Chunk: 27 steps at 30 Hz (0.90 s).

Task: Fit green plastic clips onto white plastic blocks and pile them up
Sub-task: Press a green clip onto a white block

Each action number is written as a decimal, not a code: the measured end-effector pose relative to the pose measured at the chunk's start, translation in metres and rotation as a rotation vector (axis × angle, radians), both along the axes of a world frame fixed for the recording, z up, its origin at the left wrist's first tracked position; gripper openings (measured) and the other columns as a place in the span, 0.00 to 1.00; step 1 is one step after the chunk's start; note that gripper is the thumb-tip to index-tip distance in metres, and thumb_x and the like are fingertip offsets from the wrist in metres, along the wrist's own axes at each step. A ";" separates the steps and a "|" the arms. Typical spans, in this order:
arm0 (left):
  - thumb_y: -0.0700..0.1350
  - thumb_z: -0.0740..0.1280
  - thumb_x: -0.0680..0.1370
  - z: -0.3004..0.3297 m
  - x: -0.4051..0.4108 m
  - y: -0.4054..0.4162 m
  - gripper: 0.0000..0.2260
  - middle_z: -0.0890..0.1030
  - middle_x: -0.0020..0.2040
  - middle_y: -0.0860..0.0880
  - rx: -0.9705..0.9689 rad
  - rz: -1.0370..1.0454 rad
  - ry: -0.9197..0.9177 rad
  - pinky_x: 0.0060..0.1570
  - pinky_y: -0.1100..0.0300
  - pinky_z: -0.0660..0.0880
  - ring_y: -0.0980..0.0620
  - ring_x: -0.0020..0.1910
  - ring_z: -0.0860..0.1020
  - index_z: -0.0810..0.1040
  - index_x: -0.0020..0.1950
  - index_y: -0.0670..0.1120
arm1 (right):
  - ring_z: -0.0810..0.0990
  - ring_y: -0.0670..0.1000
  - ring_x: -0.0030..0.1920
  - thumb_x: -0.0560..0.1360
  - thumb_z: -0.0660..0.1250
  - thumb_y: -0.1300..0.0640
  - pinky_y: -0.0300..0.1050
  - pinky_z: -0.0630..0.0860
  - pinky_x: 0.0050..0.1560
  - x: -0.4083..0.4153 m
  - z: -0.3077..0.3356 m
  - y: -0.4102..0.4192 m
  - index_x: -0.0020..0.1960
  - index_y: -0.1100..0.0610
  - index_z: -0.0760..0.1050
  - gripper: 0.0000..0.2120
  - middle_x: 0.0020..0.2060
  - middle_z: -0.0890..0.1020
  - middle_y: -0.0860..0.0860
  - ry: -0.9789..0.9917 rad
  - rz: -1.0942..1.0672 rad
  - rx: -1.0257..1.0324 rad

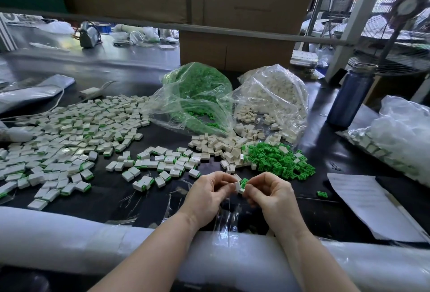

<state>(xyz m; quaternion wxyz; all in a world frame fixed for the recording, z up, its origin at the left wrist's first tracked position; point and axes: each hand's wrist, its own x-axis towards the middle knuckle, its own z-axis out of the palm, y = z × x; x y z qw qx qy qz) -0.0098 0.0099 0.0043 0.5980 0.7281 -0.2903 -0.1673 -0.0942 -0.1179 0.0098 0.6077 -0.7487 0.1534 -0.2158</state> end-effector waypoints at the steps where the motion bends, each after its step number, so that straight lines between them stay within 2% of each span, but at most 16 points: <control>1: 0.40 0.68 0.75 0.001 -0.001 0.000 0.04 0.81 0.37 0.52 -0.013 -0.001 0.007 0.42 0.68 0.75 0.61 0.36 0.78 0.80 0.45 0.49 | 0.77 0.45 0.28 0.71 0.69 0.69 0.37 0.75 0.31 0.000 0.000 0.000 0.39 0.61 0.77 0.05 0.29 0.82 0.53 -0.003 -0.015 -0.005; 6: 0.37 0.65 0.77 0.002 -0.003 0.002 0.06 0.77 0.37 0.51 -0.047 0.039 -0.025 0.36 0.71 0.72 0.64 0.31 0.72 0.80 0.47 0.46 | 0.78 0.45 0.28 0.72 0.68 0.69 0.37 0.76 0.31 0.001 0.000 -0.001 0.39 0.60 0.77 0.06 0.29 0.82 0.52 -0.019 -0.054 -0.021; 10: 0.39 0.68 0.75 0.002 -0.003 0.001 0.06 0.79 0.42 0.48 -0.023 0.062 -0.017 0.48 0.59 0.78 0.53 0.42 0.77 0.77 0.49 0.49 | 0.80 0.45 0.32 0.71 0.69 0.69 0.37 0.77 0.36 0.001 0.001 0.000 0.40 0.59 0.78 0.06 0.32 0.83 0.53 -0.036 -0.071 -0.044; 14: 0.38 0.69 0.74 0.001 -0.004 0.000 0.04 0.82 0.42 0.46 -0.015 0.072 -0.019 0.49 0.58 0.79 0.48 0.43 0.80 0.79 0.46 0.46 | 0.81 0.47 0.33 0.70 0.70 0.69 0.37 0.79 0.37 0.002 0.001 0.000 0.40 0.58 0.79 0.07 0.32 0.83 0.53 -0.031 -0.064 -0.016; 19: 0.35 0.67 0.75 0.001 -0.004 0.000 0.10 0.80 0.39 0.53 -0.037 0.019 -0.037 0.44 0.68 0.75 0.62 0.37 0.77 0.80 0.45 0.50 | 0.79 0.43 0.32 0.71 0.70 0.68 0.36 0.76 0.36 0.000 0.000 -0.001 0.38 0.56 0.78 0.08 0.31 0.82 0.49 -0.042 -0.031 -0.085; 24: 0.37 0.69 0.74 -0.001 -0.003 0.000 0.06 0.81 0.42 0.48 -0.006 0.015 -0.010 0.49 0.63 0.77 0.53 0.43 0.79 0.78 0.47 0.46 | 0.78 0.44 0.32 0.71 0.70 0.68 0.38 0.76 0.36 0.000 0.000 -0.001 0.38 0.54 0.79 0.09 0.32 0.82 0.50 -0.045 -0.011 -0.082; 27: 0.39 0.70 0.73 0.000 -0.004 0.000 0.04 0.82 0.42 0.50 0.007 -0.012 -0.022 0.48 0.68 0.75 0.57 0.43 0.80 0.80 0.46 0.46 | 0.78 0.42 0.32 0.71 0.70 0.68 0.36 0.76 0.36 0.000 0.001 0.001 0.37 0.54 0.80 0.09 0.32 0.82 0.49 -0.034 0.013 -0.095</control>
